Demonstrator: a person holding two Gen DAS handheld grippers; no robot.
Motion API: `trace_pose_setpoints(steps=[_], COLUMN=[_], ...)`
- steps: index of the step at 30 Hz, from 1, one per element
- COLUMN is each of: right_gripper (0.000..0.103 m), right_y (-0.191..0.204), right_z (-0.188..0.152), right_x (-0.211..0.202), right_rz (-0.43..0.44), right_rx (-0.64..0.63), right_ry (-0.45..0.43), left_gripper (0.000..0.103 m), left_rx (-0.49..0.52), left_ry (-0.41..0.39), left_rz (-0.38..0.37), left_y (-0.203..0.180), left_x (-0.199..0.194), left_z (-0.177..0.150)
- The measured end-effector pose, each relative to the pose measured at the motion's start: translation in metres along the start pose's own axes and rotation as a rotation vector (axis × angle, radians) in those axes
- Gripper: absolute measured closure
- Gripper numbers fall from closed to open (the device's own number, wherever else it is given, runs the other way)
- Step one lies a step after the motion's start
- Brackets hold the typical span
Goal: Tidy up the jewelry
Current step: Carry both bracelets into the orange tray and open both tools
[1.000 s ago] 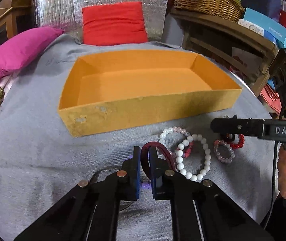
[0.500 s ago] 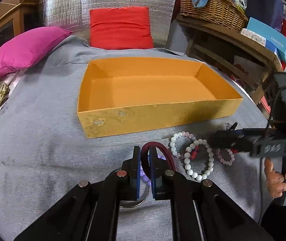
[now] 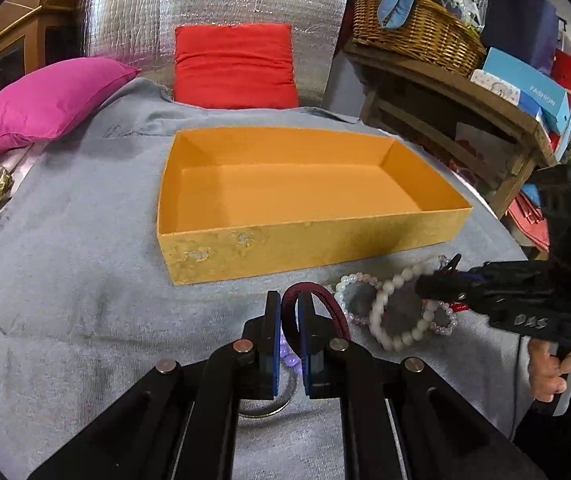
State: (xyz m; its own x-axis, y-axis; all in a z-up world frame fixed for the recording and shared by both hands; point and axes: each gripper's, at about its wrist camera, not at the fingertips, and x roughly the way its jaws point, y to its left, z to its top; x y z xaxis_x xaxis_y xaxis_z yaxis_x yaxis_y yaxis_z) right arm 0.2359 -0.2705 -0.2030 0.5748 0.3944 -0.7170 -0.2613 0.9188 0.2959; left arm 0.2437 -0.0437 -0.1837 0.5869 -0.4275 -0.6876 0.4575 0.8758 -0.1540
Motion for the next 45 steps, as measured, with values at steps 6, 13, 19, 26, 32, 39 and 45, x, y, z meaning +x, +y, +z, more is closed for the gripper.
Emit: trace_pose_setpoints(steps=[6,13,19,26,32,39,45], right_gripper=[0.092,0.092,0.092,0.092,0.092,0.090,0.089], right_y=[-0.007,-0.026,-0.049,-0.074,-0.094,-0.099,-0.105], right_z=[0.008,0.023,0.045,0.063,0.064,0.057,0.050], right_x=[-0.030,-0.051,-0.053,-0.041,-0.022,-0.014,-0.020], right_rz=[0.058,0.077,0.050,-0.031,-0.083,-0.110,-0.138], right_rx=[0.069,0.192,0.350,0.460,0.515,0.531,0.540], right_ry=[-0.103,-0.220,-0.316,-0.379,-0.336,-0.273,-0.249], left_gripper=[0.094,0.094,0.094,0.094,0.094,0.094,0.095], left_rx=[-0.005,-0.040,-0.104,-0.193,-0.203,-0.231,-0.173], left_ry=[-0.015,-0.049,-0.135,-0.193,-0.063,0.088,0.124], left_rz=[-0.070,-0.104,-0.040,0.081,0.169,0.176,0.177], left_y=[0.003,0.007,0.019,0.035,0.041,0.044,0.030], left_x=[-0.001,0.000,0.011,0.034,0.072,0.089,0.086], left_z=[0.003,0.013,0.046,0.079,0.080,0.068,0.061])
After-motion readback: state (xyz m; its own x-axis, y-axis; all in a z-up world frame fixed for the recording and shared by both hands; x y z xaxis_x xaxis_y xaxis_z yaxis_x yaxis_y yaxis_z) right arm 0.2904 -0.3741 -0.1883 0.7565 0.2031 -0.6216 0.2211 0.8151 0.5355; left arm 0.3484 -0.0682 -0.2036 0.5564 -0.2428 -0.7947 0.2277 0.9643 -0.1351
